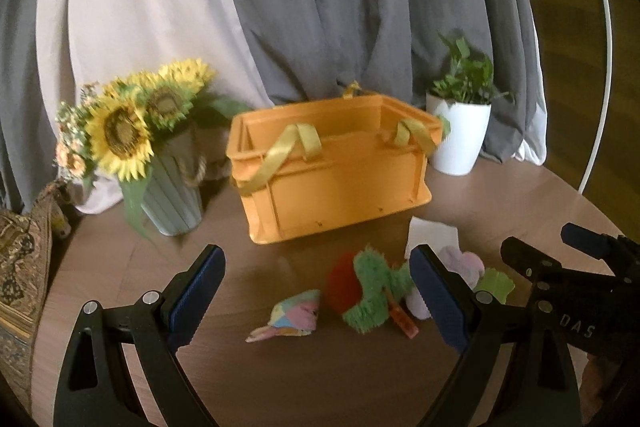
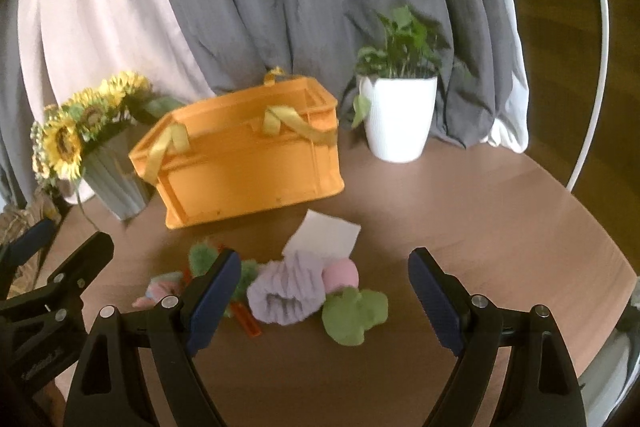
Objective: Organize soft objects
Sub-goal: 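Move both tools back toward the remaining toys on the table, then grasp the green-red fuzzy toy with the left tool while the right tool grasps the green sponge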
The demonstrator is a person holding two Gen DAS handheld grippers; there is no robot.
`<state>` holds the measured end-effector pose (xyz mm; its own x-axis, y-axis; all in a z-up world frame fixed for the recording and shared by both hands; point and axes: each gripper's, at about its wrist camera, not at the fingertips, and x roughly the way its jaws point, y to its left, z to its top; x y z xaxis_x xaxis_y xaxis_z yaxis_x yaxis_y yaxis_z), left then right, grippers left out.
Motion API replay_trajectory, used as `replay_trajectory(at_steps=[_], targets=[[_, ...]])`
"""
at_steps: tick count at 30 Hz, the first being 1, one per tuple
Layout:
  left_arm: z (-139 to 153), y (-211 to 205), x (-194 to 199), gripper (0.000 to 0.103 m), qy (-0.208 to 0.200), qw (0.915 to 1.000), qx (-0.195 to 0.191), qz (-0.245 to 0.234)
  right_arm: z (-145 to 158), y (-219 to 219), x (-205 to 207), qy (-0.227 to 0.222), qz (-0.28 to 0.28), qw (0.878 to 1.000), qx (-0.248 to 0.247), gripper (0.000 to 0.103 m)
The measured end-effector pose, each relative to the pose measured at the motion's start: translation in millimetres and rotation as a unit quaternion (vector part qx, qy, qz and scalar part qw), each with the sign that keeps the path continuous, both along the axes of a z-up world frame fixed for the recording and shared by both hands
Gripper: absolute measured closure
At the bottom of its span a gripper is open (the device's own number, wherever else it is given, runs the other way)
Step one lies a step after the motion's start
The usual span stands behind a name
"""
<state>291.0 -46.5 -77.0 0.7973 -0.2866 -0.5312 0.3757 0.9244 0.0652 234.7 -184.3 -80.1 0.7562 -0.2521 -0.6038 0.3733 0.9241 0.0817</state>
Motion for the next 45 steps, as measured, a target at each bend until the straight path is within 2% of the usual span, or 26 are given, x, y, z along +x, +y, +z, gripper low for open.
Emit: replay_trajectory(at_steps=[13,19,34,45], targets=[[-43.7,-21.7,18.0,0.008,0.015,0.9985,0.038,-0.037,-43.0,-7.3,5.2,0.054,-0.021,0.998,0.001,0.016],[-54.4,-30.1,25.2,0.009,0.015,0.9976,0.051,-0.044,-58.6,-13.0,8.6,0.074,-0.030,0.997,0.006,0.017],[-83.1,-43.8,55.4,0.009,0.039,0.9960,0.057,-0.057,-90.4,-20.3,29.8,0.102,-0.028,0.994,0.016,0.017],[-99.6,-59.1,72.5,0.017,0.089,0.9926,0.041,-0.072,-100.7,-28.0,39.6,0.108,-0.027,0.993,0.028,0.017]])
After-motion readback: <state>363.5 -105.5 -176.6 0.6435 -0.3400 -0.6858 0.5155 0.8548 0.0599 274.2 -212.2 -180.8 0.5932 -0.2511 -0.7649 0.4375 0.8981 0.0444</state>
